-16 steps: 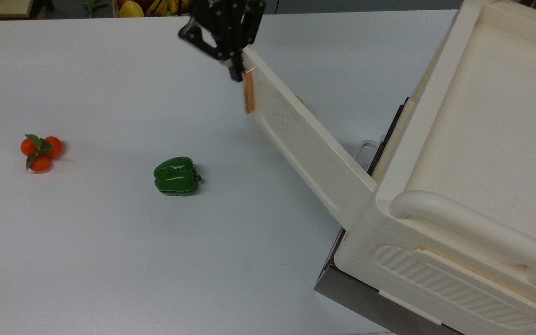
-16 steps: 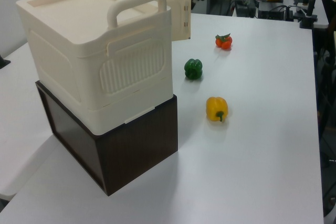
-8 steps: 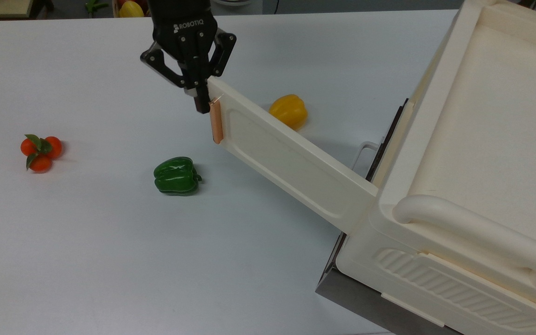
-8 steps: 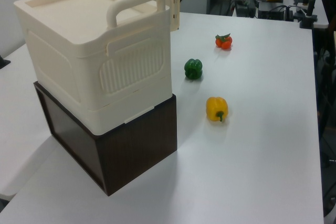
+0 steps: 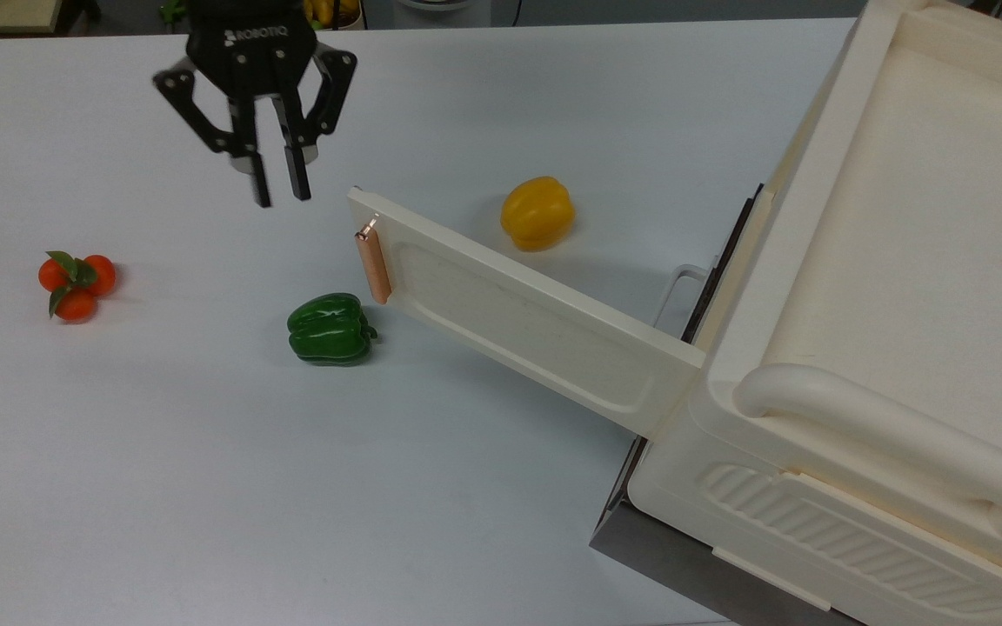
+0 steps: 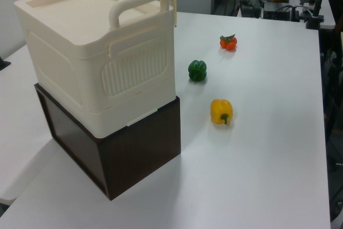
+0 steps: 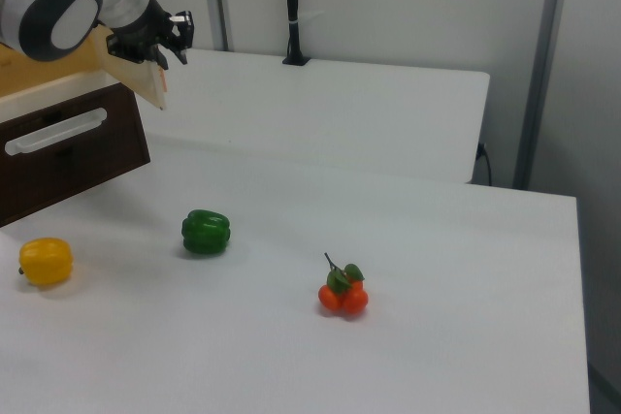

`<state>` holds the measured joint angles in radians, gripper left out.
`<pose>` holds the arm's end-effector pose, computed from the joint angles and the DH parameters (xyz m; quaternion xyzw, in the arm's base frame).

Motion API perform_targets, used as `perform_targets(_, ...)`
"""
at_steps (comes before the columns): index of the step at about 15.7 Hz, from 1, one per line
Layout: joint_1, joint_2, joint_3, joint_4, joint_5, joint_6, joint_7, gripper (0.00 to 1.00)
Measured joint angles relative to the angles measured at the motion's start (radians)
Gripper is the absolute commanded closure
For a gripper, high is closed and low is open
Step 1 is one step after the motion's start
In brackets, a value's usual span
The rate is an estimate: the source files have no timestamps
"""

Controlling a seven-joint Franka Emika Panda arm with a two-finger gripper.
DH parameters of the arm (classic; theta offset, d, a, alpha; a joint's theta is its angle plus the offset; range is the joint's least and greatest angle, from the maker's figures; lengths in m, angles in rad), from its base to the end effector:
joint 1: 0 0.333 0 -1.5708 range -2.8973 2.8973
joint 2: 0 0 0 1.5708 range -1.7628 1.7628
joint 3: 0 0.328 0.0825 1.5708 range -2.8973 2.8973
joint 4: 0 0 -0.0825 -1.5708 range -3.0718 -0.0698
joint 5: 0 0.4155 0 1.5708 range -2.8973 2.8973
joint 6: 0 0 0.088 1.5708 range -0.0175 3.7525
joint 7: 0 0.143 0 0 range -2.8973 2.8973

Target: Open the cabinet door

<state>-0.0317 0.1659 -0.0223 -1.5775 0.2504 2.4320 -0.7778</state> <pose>0.7173 -0.0310 0.5991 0.8952 0.2737 0.3496 0.0376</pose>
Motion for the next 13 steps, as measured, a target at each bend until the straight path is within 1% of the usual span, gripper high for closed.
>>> perform_targets(3,0.000,-0.033,-0.021,0.003,0.000,-0.119,0.016,0.00)
perform_targets(5,0.003,-0.065,-0.036,0.004,-0.017,-0.236,0.086,0.00)
perform_targets(7,0.007,-0.102,-0.041,0.004,-0.072,-0.359,0.216,0.00)
perform_targets(8,0.011,-0.119,-0.041,0.005,-0.088,-0.426,0.300,0.00)
perform_targets(11,0.030,-0.157,-0.041,0.005,-0.119,-0.602,0.572,0.00)
perform_targets(13,0.039,-0.170,-0.041,0.005,-0.129,-0.686,0.687,0.00)
